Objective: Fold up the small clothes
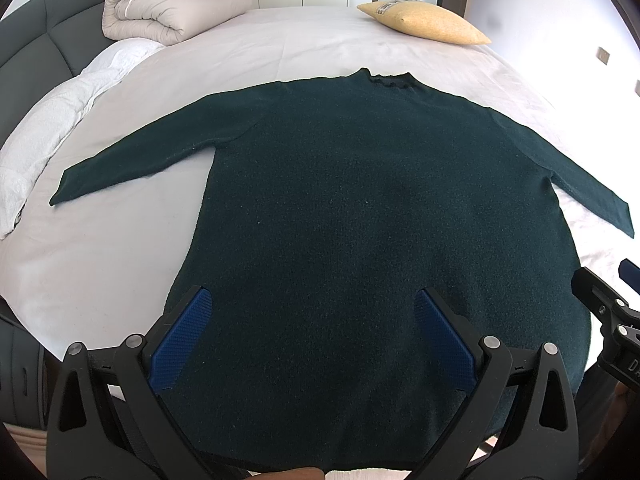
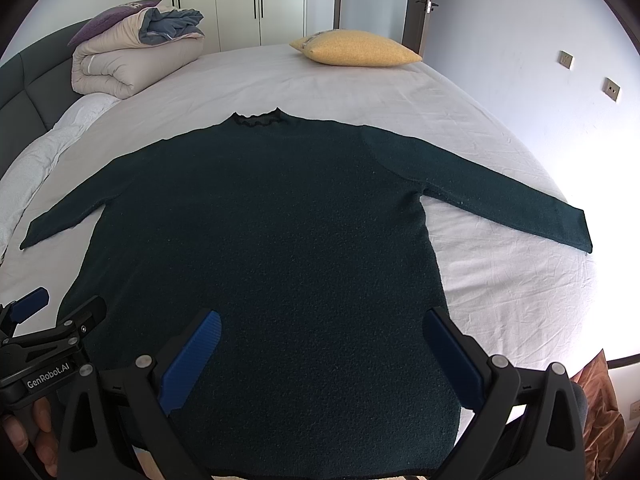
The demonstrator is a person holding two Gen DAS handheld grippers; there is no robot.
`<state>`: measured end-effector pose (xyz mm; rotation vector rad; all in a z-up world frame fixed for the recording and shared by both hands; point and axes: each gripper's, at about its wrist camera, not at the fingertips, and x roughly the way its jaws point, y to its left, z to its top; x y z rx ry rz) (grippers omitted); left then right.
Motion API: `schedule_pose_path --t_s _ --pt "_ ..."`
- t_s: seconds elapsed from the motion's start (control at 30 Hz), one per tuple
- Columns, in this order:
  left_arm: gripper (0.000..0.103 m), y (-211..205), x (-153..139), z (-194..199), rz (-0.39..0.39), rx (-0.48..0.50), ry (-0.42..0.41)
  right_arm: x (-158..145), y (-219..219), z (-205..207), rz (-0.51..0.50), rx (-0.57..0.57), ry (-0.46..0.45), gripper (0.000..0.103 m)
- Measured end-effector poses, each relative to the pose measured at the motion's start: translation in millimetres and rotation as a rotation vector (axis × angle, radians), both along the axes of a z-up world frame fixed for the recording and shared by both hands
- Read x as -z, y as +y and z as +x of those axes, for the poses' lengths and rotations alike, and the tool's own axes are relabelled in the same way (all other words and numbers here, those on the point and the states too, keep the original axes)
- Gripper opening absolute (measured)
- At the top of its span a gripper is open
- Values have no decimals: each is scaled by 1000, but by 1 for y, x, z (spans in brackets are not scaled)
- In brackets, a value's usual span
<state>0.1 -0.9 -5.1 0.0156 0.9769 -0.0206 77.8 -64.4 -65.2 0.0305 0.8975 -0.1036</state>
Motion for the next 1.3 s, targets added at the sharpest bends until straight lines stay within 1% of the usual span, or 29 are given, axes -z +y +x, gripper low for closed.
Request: schedule_pose_path --t_s 1.3 --pt "103 -6 6 -5 -11 0 10 3 0 0 1 0 4 103"
